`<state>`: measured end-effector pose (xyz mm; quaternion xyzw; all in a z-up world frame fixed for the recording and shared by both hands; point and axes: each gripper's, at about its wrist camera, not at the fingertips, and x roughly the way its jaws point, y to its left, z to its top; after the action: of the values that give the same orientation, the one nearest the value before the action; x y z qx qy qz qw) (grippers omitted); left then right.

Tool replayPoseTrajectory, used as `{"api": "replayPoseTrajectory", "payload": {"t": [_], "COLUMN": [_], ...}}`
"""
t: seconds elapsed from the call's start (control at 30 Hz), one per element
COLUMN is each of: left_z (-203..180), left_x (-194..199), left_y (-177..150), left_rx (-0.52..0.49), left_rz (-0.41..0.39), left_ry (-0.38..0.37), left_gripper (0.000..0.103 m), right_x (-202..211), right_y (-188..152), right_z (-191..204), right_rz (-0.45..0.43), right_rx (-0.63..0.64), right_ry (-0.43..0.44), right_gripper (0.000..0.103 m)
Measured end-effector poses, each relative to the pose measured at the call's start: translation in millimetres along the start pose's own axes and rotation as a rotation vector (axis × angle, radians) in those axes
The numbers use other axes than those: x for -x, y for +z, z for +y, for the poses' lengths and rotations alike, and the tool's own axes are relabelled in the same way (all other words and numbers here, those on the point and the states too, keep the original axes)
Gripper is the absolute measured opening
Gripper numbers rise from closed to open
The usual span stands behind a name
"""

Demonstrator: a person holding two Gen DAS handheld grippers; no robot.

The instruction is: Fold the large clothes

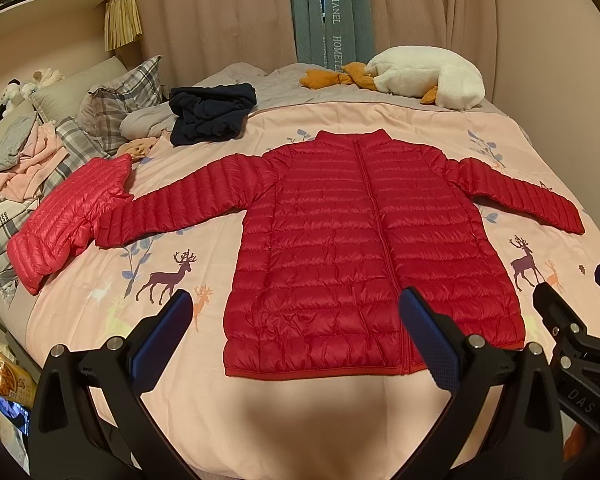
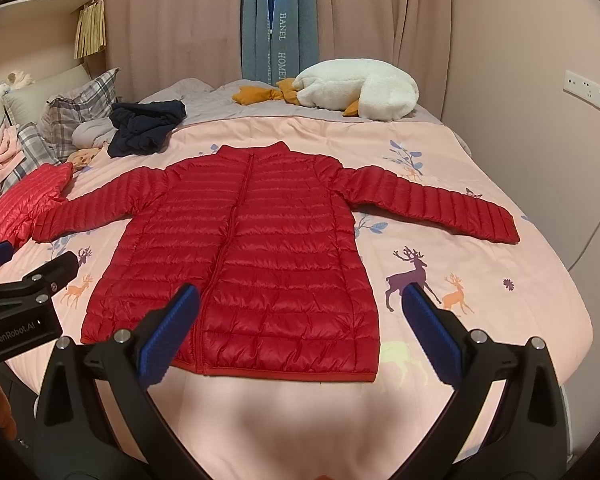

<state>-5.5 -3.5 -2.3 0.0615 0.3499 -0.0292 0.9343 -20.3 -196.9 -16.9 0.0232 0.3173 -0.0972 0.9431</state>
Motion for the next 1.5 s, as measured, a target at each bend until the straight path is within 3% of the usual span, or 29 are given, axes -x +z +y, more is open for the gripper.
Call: {"api": "replayPoseTrajectory", "payload": {"t": [0.23,0.37,0.47,0.53,0.67,0.87,1.03,1.2,1.33,1.4,1.5], "left_z": [1,5,10,20,67,165,246,307,337,347,357], "left_x": [-9,-22,-33,-43,-72,-142,-190,-228,-257,-276,-294], "left_y": [-5,-10,-14,-14,-16,-26,-35,-33,-24,-22,-23], "left_rx": [0.012,0.049,0.079,0.126,0.328,0.711,0.914,1.06,1.099,1.153,1.219], "left_rz": [0.015,0.043,0.067,0.077,0.041,0.057,0.092,0.046,0.023,0.008,-0.009], "left_ry": [-0.034,-0.133,-0.21,-0.306,-0.428,-0.457,-0.362,-0.42,-0.432,-0.502,-0.548], "left_gripper": [0.102,0.102,0.102,0.102,0.102,0.102,0.102,0.102,0.102,0.102,0.102], "right_x": [-8,-22,-19,-18,-22,-44,-58,-76,-88,-93,-101], "right_y": [-5,-13,-13,-13,-9,-8,-7,-5,-4,-2,0], "right_z": [-3,-7,-15,-19,-34,-31,-17,-2,4,5,5], "right_rz": [0.021,0.029,-0.041,-0.087,-0.151,-0.113,-0.078,-0.037,-0.02,-0.022,-0.014], "right_rx": [-0.014,-0.067,-0.12,-0.173,-0.297,-0.312,-0.252,-0.206,-0.178,-0.17,-0.178], "right_ry": [0.025,0.119,0.185,0.246,0.398,0.531,0.525,0.509,0.474,0.455,0.448], "right_gripper": [0.101,0.101,0.101,0.101,0.101,0.101,0.101,0.101,0.101,0.101,0.101]}}
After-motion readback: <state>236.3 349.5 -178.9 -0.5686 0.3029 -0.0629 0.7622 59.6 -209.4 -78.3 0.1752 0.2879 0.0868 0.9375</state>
